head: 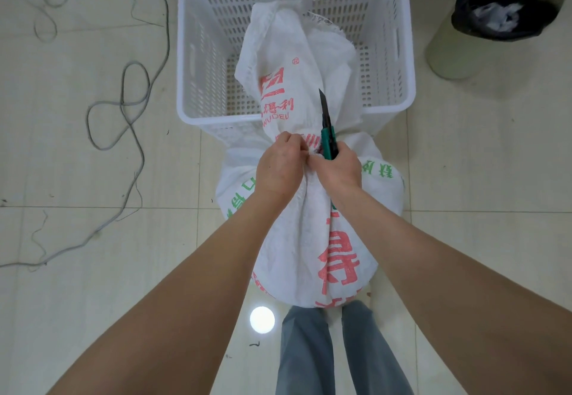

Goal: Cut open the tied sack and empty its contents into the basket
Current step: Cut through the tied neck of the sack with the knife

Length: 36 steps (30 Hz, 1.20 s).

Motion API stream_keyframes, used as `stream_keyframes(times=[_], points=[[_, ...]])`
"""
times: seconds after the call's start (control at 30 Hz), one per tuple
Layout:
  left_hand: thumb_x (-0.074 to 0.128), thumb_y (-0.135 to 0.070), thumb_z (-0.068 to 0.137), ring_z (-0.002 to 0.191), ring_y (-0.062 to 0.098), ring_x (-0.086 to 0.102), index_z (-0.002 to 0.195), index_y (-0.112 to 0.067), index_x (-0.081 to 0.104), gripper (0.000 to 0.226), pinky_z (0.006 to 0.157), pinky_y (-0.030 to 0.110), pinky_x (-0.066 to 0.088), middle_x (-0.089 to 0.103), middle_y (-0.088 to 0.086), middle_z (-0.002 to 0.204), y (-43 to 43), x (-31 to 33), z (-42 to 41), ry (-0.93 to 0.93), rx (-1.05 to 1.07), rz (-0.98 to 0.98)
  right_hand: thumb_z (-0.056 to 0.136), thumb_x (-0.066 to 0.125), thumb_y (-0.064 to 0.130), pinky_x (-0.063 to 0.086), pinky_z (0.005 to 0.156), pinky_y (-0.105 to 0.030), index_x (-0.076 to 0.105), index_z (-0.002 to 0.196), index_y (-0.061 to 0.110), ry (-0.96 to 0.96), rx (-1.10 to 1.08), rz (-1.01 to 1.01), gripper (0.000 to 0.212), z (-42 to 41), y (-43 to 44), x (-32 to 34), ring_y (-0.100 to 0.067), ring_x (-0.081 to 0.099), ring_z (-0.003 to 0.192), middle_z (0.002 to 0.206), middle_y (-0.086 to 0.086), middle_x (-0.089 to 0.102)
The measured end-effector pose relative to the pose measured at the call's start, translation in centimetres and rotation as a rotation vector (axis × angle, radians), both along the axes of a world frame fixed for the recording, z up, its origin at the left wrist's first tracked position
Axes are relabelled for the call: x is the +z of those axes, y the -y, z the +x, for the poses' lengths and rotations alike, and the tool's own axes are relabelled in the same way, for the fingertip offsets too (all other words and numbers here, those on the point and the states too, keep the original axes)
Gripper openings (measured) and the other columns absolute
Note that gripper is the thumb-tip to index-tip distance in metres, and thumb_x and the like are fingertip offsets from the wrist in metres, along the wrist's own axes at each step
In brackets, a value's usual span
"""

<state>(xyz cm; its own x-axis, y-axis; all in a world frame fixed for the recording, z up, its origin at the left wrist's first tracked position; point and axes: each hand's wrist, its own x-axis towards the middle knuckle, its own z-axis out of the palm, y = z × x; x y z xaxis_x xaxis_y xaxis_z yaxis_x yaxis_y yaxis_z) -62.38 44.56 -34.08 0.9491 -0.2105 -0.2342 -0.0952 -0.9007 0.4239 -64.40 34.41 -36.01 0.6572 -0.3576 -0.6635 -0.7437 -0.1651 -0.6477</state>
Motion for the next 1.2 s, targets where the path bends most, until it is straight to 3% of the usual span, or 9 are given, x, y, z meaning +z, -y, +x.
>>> stream_keyframes(times=[0.13,0.23,0.4,0.6,0.77,0.83,1.0,1.2], points=[[0.045,-0.007,0.093,0.087,0.030,0.058,0.101,-0.002,0.062,0.019,0.076,0.038,0.048,0.059,0.014,0.104,-0.4,0.1,0.0,0.021,0.001,-0.030,0.072,0.078,0.039,0.049,0.066,-0.027,0.061,0.086,0.021,0.022,-0.082,0.203,0.028,-0.3,0.5,0.3,-0.014,0.059,0.076,0.081,0.004,0.062],[0.047,-0.006,0.092,0.085,0.030,0.058,0.100,-0.002,0.061,0.017,0.073,0.038,0.048,0.059,0.015,0.103,-0.3,0.1,-0.1,0.037,0.019,-0.043,0.073,0.078,0.038,0.051,0.070,-0.032,0.059,0.076,0.022,0.058,-0.080,0.161,0.025,-0.1,0.7,0.3,-0.013,0.058,0.072,0.075,0.005,0.061],[0.047,-0.006,0.092,0.085,0.029,0.057,0.099,-0.003,0.059,0.015,0.073,0.037,0.047,0.058,0.014,0.103,-0.1,0.1,0.0,0.026,0.050,-0.028,0.074,0.077,0.040,0.053,0.072,-0.037,0.063,0.088,0.017,0.069,0.006,0.045,0.030,0.2,0.4,0.0,-0.018,0.061,0.075,0.078,0.004,0.063],[0.050,-0.010,0.093,0.084,0.031,0.058,0.098,0.000,0.062,0.016,0.073,0.039,0.049,0.057,0.015,0.103,0.0,0.0,-0.1,0.042,0.027,-0.090,0.078,0.071,0.031,0.043,0.059,-0.030,0.058,0.076,0.023,0.053,-0.007,0.006,0.016,0.3,0.5,-0.1,-0.013,0.051,0.062,0.065,0.009,0.053],[0.055,-0.013,0.091,0.080,0.029,0.058,0.096,0.000,0.065,0.017,0.067,0.039,0.050,0.056,0.012,0.103,-0.5,-0.3,0.2,0.082,-0.011,-0.112,0.078,0.071,0.030,0.049,0.064,-0.037,0.060,0.077,0.022,0.036,-0.010,0.005,0.014,0.5,0.6,-0.3,-0.015,0.053,0.064,0.064,0.007,0.054],[0.055,-0.013,0.090,0.076,0.030,0.057,0.092,0.000,0.065,0.017,0.059,0.037,0.048,0.057,0.013,0.100,-0.5,-0.5,0.3,0.129,-0.030,-0.071,0.077,0.071,0.033,0.052,0.067,-0.039,0.061,0.079,0.023,0.038,-0.011,0.002,0.015,0.6,0.5,-0.5,-0.016,0.056,0.067,0.068,0.007,0.057],[0.060,-0.013,0.085,0.081,0.028,0.055,0.084,-0.005,0.066,0.010,0.049,0.033,0.045,0.059,0.012,0.092,-0.4,-0.8,0.3,0.256,-0.006,0.047,0.075,0.072,0.050,0.042,0.058,-0.031,0.065,0.093,0.021,0.037,0.008,-0.154,0.035,0.6,0.3,0.1,-0.019,0.058,0.070,0.090,-0.001,0.064],[0.048,-0.019,0.094,0.090,0.024,0.056,0.098,-0.010,0.064,0.018,0.061,0.034,0.041,0.061,0.007,0.100,-0.5,-0.6,0.3,0.187,0.013,0.068,0.079,0.069,0.048,0.045,0.061,-0.031,0.068,0.094,0.021,0.006,-0.002,-0.169,0.031,0.4,-0.1,1.1,-0.021,0.062,0.074,0.084,0.002,0.068]])
